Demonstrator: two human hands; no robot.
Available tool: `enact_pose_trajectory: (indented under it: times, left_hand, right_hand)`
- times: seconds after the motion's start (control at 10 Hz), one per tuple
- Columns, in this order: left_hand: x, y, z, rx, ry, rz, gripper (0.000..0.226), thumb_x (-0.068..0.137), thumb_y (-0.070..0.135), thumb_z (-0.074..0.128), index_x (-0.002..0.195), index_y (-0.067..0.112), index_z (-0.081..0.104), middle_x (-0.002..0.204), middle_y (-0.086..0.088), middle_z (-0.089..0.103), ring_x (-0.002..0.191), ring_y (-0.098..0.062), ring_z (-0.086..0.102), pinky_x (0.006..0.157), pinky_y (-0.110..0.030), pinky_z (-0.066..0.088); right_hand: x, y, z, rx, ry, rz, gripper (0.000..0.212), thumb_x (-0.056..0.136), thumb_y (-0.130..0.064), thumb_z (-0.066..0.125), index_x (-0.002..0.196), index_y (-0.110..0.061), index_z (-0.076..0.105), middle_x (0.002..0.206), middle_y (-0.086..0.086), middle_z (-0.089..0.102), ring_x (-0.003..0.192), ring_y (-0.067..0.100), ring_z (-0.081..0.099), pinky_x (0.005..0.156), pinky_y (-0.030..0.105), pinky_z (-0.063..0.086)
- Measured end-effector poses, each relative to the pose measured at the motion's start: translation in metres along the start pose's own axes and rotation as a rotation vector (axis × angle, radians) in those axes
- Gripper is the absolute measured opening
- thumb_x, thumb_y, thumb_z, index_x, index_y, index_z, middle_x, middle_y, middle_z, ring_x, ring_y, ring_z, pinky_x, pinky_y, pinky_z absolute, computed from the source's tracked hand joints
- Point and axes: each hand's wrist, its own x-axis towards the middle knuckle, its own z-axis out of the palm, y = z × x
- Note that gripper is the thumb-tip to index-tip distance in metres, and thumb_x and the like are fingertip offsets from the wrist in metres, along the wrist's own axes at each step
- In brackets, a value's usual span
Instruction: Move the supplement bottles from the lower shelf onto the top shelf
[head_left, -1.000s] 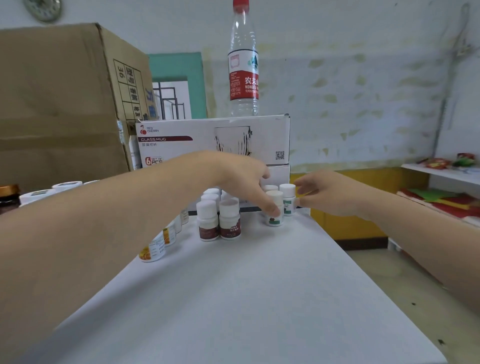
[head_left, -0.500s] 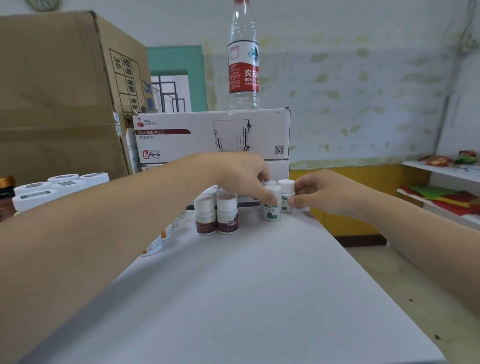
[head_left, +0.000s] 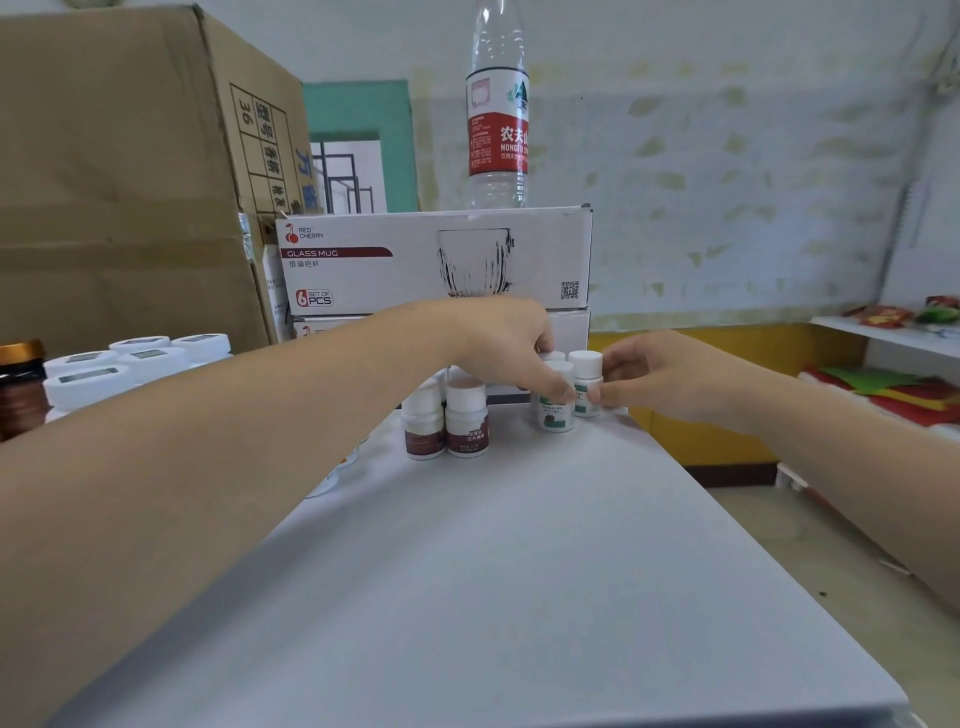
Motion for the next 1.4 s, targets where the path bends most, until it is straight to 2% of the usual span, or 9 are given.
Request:
enact_pose_trajectory:
  times: [0.1, 0.4, 0.5, 0.7, 0.8, 1.0, 1.2, 1.3, 1.4]
  left_hand:
    - [-0.001, 0.0, -0.002, 0.003, -0.011, 0.005, 0.045, 0.082, 0.054, 0.069, 0.091, 0.01, 0.068, 0.072, 0.001, 0.058, 0.066, -0.019, 0.052, 0.062, -0.029, 0.041]
    - [-0.002, -0.001, -0.002, 0.012, -0.018, 0.037, 0.036, 0.083, 0.048, 0.069, 0.078, 0.014, 0.056, 0.067, 0.001, 0.049, 0.061, -0.019, 0.044, 0.059, -0.029, 0.035]
    - [-0.003, 0.0, -0.003, 0.023, -0.024, 0.036, 0.036, 0.084, 0.047, 0.069, 0.08, 0.015, 0.054, 0.068, 0.0, 0.046, 0.061, -0.02, 0.041, 0.059, -0.029, 0.032]
    - [-0.003, 0.0, -0.001, 0.027, -0.019, 0.022, 0.047, 0.083, 0.051, 0.068, 0.092, 0.005, 0.064, 0.071, 0.001, 0.05, 0.065, -0.021, 0.046, 0.063, -0.03, 0.037]
    - [-0.003, 0.003, -0.001, 0.052, -0.012, 0.021, 0.045, 0.085, 0.05, 0.067, 0.092, 0.006, 0.064, 0.071, 0.001, 0.052, 0.065, -0.02, 0.047, 0.061, -0.03, 0.038]
    - [-0.004, 0.008, -0.001, 0.079, -0.02, -0.007, 0.048, 0.086, 0.051, 0.066, 0.096, 0.005, 0.064, 0.074, 0.0, 0.055, 0.067, -0.021, 0.049, 0.062, -0.031, 0.038]
    - [-0.01, 0.016, -0.002, 0.139, -0.024, -0.069, 0.046, 0.087, 0.054, 0.063, 0.092, 0.008, 0.06, 0.078, -0.001, 0.057, 0.073, -0.024, 0.052, 0.066, -0.033, 0.041]
    - [-0.017, 0.019, -0.006, 0.203, -0.003, -0.102, 0.054, 0.089, 0.055, 0.06, 0.118, 0.009, 0.058, 0.111, -0.005, 0.065, 0.098, -0.026, 0.061, 0.088, -0.039, 0.052]
    - [-0.032, 0.021, -0.011, 0.248, 0.046, -0.12, 0.063, 0.094, 0.054, 0.054, 0.142, 0.014, 0.046, 0.136, -0.004, 0.057, 0.119, -0.026, 0.055, 0.102, -0.042, 0.047]
  right_hand:
    - [-0.001, -0.002, -0.001, -0.024, 0.001, 0.005, 0.019, 0.086, -0.034, 0.072, 0.104, -0.029, 0.071, 0.089, -0.014, 0.074, 0.092, 0.009, 0.067, 0.083, 0.024, 0.047]
    - [-0.001, -0.002, -0.003, -0.052, -0.009, 0.028, 0.018, 0.085, -0.034, 0.072, 0.102, -0.031, 0.07, 0.085, -0.017, 0.075, 0.089, 0.004, 0.068, 0.087, 0.025, 0.047]
    - [-0.002, -0.004, -0.003, -0.06, -0.01, 0.028, 0.016, 0.086, -0.035, 0.072, 0.101, -0.033, 0.069, 0.084, -0.018, 0.074, 0.086, 0.001, 0.067, 0.083, 0.022, 0.045]
    - [-0.004, -0.002, -0.002, -0.045, -0.007, 0.012, 0.014, 0.086, -0.032, 0.071, 0.1, -0.032, 0.07, 0.084, -0.017, 0.075, 0.085, 0.0, 0.068, 0.083, 0.021, 0.046]
    - [-0.004, -0.002, -0.002, -0.051, -0.013, 0.012, 0.016, 0.087, -0.031, 0.071, 0.103, -0.031, 0.07, 0.085, -0.016, 0.075, 0.087, 0.001, 0.068, 0.087, 0.022, 0.047]
    - [-0.003, -0.004, 0.0, -0.107, 0.013, 0.007, 0.018, 0.088, -0.034, 0.07, 0.105, -0.031, 0.069, 0.085, -0.015, 0.075, 0.088, 0.006, 0.067, 0.08, 0.023, 0.048]
    - [-0.006, -0.005, -0.001, -0.099, -0.032, 0.021, 0.03, 0.089, -0.033, 0.067, 0.119, -0.032, 0.062, 0.092, -0.019, 0.074, 0.095, 0.005, 0.066, 0.092, 0.029, 0.048]
    - [-0.009, -0.009, -0.006, -0.096, -0.015, 0.056, 0.05, 0.089, -0.033, 0.068, 0.135, -0.023, 0.052, 0.111, -0.015, 0.07, 0.105, 0.008, 0.063, 0.098, 0.031, 0.046]
    - [-0.017, -0.018, -0.012, -0.283, 0.049, 0.089, 0.053, 0.093, -0.032, 0.062, 0.141, -0.017, 0.046, 0.127, -0.004, 0.062, 0.115, 0.018, 0.057, 0.103, 0.034, 0.043]
